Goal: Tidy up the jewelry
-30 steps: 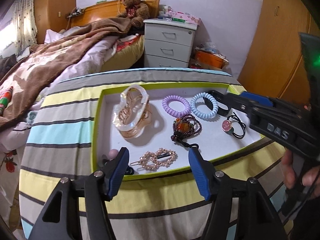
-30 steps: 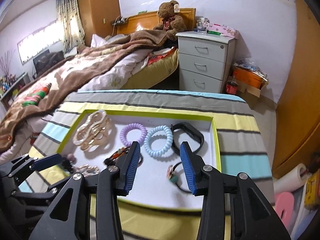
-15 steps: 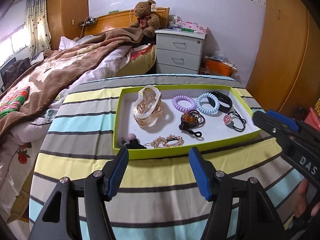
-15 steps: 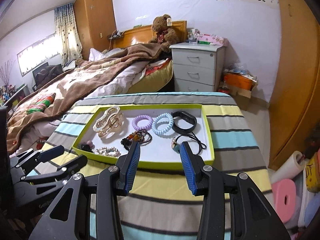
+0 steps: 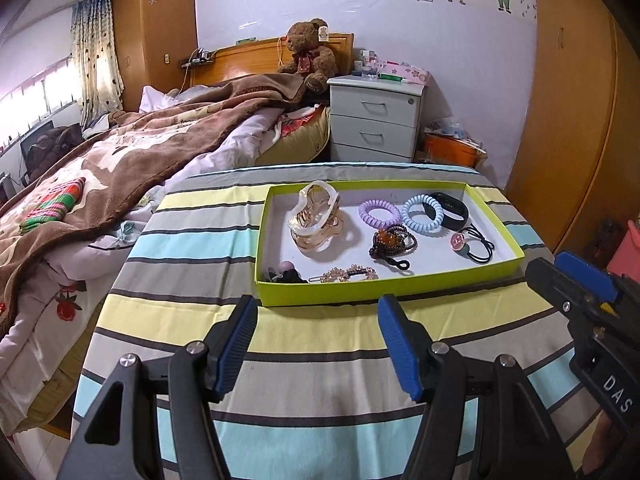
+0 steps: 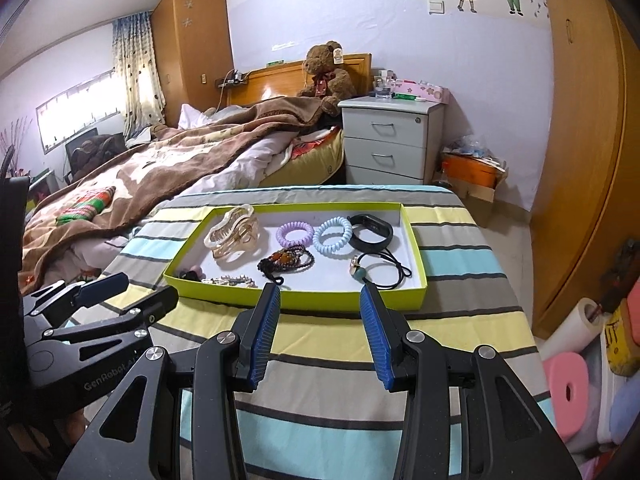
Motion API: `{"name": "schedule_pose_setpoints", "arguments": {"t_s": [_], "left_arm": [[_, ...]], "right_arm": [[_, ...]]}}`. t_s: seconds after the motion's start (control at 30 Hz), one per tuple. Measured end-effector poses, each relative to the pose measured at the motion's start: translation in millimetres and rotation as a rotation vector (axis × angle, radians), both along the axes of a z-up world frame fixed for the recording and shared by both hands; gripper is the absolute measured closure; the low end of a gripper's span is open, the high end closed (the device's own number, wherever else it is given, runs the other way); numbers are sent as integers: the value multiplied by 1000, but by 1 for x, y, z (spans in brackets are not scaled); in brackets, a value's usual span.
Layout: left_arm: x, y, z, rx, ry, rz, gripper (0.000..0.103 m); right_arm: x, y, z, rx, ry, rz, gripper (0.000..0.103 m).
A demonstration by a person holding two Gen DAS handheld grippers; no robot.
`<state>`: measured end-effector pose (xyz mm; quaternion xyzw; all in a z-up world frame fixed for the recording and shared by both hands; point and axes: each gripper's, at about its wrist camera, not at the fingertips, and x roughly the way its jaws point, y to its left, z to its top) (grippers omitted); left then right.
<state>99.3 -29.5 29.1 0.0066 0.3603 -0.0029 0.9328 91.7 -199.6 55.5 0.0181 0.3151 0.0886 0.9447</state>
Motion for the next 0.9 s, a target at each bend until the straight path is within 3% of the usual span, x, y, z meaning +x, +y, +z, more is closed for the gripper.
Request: {"name": "schedule_pose_setpoints", "arguments": {"t_s": [0.9], "left_arm": [[-3, -5, -2, 12, 8, -9, 38]], "right_arm": [[-5, 5, 1, 6, -5, -2, 60]]}}
